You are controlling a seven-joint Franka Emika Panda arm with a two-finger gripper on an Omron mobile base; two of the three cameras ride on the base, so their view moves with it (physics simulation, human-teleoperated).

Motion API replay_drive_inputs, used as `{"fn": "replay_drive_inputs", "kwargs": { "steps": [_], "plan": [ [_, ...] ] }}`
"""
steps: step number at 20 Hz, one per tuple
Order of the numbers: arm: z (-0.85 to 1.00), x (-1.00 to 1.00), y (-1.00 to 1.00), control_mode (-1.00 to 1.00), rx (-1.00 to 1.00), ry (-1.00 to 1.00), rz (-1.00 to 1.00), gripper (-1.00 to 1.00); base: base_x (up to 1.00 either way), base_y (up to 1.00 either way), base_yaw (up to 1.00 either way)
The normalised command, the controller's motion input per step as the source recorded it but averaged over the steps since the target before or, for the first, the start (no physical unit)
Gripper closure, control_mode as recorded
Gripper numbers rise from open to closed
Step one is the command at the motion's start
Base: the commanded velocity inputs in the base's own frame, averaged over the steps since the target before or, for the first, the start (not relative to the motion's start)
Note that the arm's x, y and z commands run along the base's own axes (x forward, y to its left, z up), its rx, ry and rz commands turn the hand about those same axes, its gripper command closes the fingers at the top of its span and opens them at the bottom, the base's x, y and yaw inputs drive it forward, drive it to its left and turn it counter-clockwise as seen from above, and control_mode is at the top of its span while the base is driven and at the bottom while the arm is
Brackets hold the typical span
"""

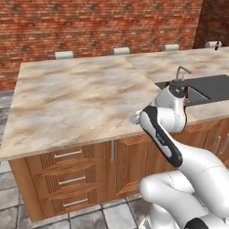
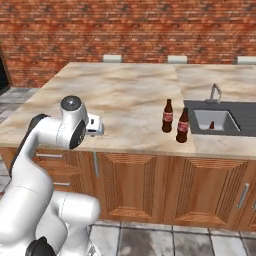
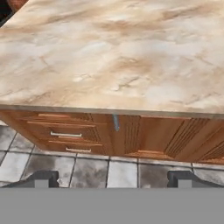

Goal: Place the large bottle from the dining counter next to the other large bottle outside the sink, and place the small bottle from the dining counter next to the other small bottle inside the sink.

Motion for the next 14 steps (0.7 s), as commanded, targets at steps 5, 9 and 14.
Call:
{"fn": "replay_drive_inputs", "kwargs": {
  "steps": [5,9,14],
  "plan": [
    [0.00,0.00,0.00,1.00,0.00,0.00,0.00,-1.00,0.01,1.00,0.07],
    [0.00,0.00,0.00,1.00,0.00,0.00,0.00,-1.00,0.03,1.00,0.07],
    [0.00,0.00,0.00,1.00,0.00,0.00,0.00,-1.00,0.06,1.00,0.09]
  ]
}}
